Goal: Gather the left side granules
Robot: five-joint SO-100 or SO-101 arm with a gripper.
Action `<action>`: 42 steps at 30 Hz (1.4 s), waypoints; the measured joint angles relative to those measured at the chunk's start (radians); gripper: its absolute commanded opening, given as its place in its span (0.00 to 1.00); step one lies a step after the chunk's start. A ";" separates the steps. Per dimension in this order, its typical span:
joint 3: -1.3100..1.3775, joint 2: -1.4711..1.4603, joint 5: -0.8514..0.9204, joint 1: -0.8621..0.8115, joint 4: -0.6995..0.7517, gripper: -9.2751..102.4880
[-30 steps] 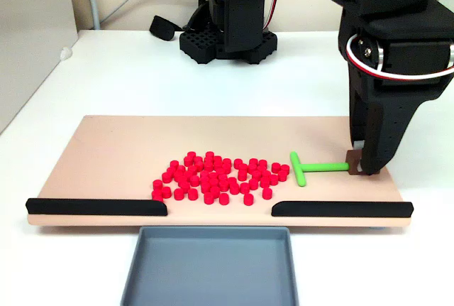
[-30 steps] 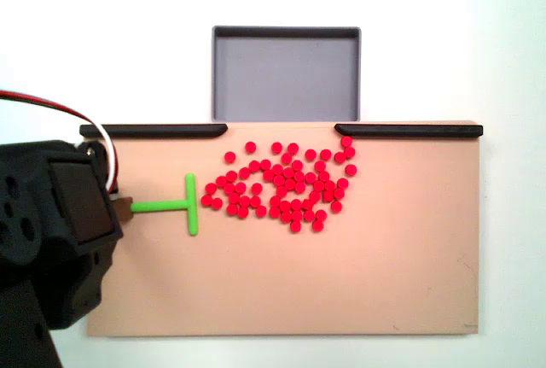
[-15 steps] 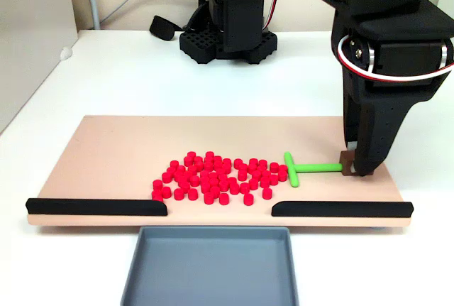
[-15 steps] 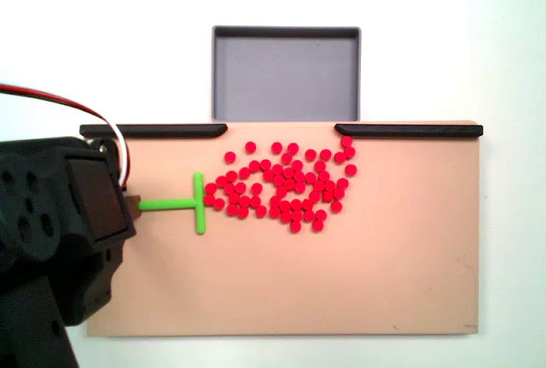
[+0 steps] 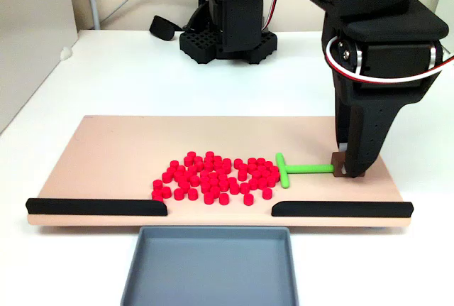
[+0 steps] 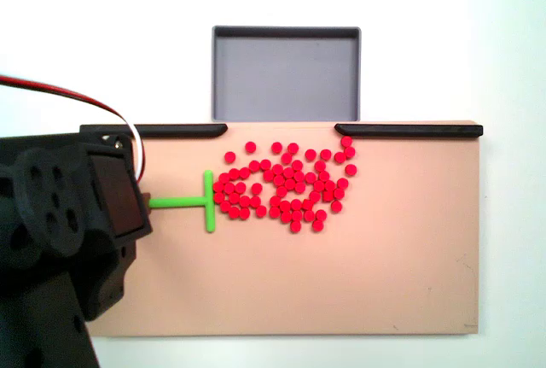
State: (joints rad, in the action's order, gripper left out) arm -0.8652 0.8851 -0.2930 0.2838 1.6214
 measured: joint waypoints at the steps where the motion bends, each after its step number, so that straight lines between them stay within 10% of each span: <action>1: 0.000 0.000 0.000 0.000 0.000 0.08; 42: 0.000 0.000 0.048 -0.035 0.000 0.08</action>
State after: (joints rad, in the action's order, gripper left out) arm -0.8652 0.8851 -0.2454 0.2485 1.6214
